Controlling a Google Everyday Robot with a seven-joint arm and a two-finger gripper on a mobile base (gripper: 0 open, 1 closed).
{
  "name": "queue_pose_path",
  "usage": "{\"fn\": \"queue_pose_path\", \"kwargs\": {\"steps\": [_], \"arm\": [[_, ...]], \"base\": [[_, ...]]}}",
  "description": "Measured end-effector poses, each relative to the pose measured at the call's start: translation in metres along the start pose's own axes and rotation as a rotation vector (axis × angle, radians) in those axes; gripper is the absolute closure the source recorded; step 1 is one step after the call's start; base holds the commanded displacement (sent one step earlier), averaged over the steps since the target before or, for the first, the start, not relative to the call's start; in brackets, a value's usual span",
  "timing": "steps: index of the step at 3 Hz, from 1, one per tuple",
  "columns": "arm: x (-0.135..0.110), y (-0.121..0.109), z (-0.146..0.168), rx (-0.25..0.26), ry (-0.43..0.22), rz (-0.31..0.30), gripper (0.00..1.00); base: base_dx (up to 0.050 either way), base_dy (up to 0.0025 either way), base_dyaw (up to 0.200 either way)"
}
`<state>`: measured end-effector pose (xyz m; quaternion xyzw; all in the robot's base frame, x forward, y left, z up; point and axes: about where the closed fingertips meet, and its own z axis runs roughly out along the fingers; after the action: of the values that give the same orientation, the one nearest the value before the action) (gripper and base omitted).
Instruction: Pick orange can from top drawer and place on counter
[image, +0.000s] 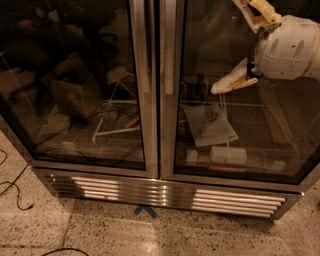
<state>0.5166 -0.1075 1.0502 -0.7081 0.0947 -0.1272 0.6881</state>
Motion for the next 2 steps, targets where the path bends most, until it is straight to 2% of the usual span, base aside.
{"fn": "queue_pose_path", "kwargs": {"steps": [1,2], "arm": [[0.0043,0.0119,-0.0115,-0.081,0.082,-0.020,0.00],[0.0075,0.0200,-0.0184,-0.125,0.139,-0.029,0.00]], "base": [[0.000,0.00000,0.000],[0.000,0.00000,0.000]]}}
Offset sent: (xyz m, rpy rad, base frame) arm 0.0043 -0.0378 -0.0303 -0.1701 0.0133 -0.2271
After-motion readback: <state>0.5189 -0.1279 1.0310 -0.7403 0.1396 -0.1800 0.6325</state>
